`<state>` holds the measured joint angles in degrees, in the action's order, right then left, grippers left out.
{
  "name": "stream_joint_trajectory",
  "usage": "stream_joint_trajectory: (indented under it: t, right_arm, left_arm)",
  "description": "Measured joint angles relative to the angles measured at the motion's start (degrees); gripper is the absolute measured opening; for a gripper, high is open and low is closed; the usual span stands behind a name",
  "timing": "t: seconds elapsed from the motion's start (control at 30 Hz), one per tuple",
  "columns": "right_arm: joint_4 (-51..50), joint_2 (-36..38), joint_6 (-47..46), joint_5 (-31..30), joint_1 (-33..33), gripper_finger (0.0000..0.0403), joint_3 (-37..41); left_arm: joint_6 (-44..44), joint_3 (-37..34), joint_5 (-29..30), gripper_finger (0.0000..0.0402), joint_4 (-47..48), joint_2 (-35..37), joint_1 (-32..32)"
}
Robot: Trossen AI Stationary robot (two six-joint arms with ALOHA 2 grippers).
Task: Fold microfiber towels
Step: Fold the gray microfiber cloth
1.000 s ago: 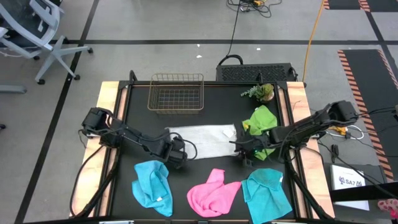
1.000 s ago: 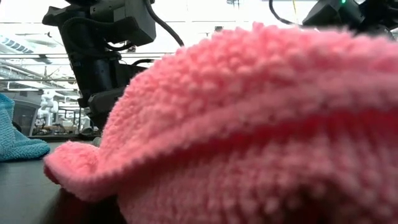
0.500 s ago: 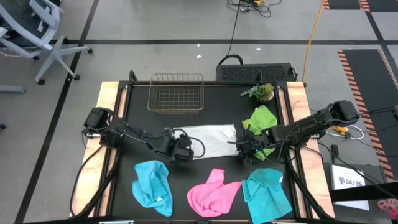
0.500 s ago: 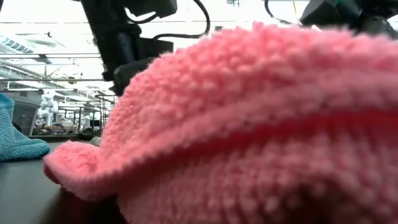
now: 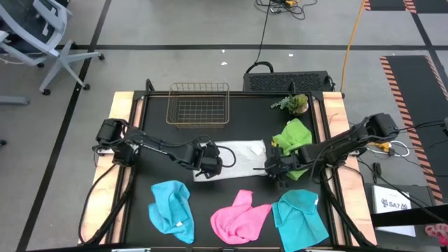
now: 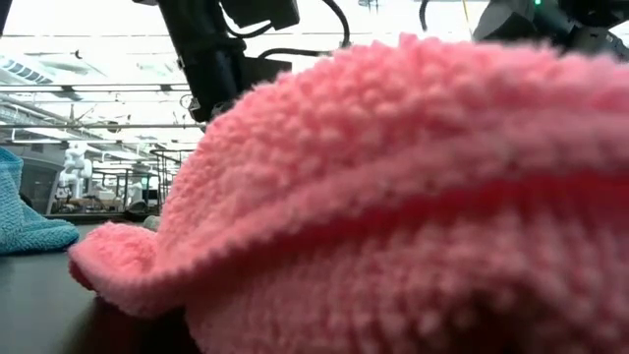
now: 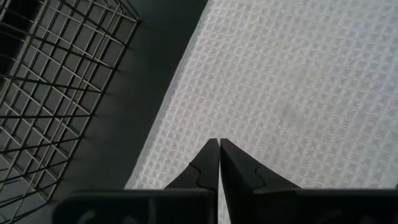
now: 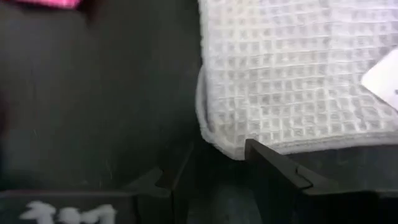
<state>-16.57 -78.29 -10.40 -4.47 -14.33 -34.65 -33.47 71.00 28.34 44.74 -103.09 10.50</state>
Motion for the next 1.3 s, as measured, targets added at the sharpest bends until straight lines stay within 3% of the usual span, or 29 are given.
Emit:
stream_joint_trajectory:
  t: [0.53,0.63,0.8,0.87,1.17,1.3]
  right_arm:
    - [6.7,-5.0,1.5,-2.9,-0.1,0.0132,-0.1]
    - [6.7,-5.0,0.3,-3.7,0.0,0.0109,-0.1]
    - [6.5,-4.7,-2.5,-4.5,0.1,0.0024,0.0]
    - [6.2,-4.7,-3.7,-4.6,0.1,0.001,-0.1]
    - [-11.7,-4.7,2.8,-7.8,0.1,0.0003,-9.9]
    - [-12.8,-4.7,6.8,-7.8,0.5,0.0002,-15.1]
  left_arm:
    - [-1.8,0.0,0.0,0.0012,0.7,0.1,0.0]
    - [-2.1,0.1,0.0,0.0003,1.2,0.1,0.0]
    - [-4.6,0.1,0.2,0.0007,2.8,0.1,0.1]
    - [-5.3,0.1,0.2,0.0003,3.9,0.1,0.1]
    - [-10.7,0.1,-1.2,0.0004,9.4,0.2,1.0]
    - [-13.0,0.1,-1.0,0.0002,9.2,0.2,1.9]
